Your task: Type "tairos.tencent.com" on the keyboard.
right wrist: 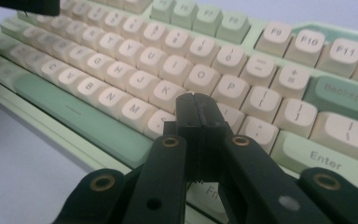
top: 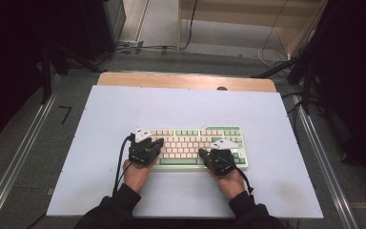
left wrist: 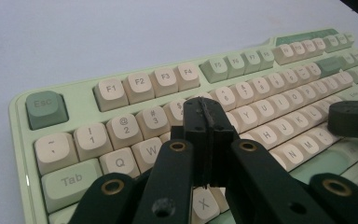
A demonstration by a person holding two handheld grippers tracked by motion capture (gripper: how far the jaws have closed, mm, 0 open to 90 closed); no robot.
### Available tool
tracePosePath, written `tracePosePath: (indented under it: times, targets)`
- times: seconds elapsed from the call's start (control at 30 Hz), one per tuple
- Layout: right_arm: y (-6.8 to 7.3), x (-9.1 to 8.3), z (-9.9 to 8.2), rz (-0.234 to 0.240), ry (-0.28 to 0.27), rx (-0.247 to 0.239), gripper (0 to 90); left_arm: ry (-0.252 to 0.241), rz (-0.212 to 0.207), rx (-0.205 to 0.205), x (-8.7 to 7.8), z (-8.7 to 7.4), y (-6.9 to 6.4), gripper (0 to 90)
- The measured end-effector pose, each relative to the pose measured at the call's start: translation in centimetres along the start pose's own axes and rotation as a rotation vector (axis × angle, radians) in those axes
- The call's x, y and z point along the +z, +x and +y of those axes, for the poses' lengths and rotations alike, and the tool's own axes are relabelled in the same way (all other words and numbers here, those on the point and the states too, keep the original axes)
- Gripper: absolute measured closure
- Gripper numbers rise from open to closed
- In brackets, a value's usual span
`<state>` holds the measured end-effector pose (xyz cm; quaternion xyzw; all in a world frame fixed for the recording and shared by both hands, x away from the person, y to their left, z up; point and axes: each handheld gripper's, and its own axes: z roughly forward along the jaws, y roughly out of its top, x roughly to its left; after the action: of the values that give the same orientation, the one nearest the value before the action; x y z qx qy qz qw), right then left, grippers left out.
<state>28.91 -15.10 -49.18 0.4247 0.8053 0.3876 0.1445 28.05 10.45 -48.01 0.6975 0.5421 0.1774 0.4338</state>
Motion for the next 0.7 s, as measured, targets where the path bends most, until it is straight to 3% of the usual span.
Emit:
tracePosePath:
  times: [0.27, 0.7]
  targets:
    - [0.4, -0.2, 0.6, 0.013, -0.031, 0.001, 87.3, 0.002, -0.007, 0.009, -0.3, -0.1, -0.2, 90.0]
    - [0.9, 0.8, 1.8, 0.026, -0.047, -0.009, 87.2, 0.038, -0.026, 0.041, -0.3, -1.0, -1.4, 90.0]
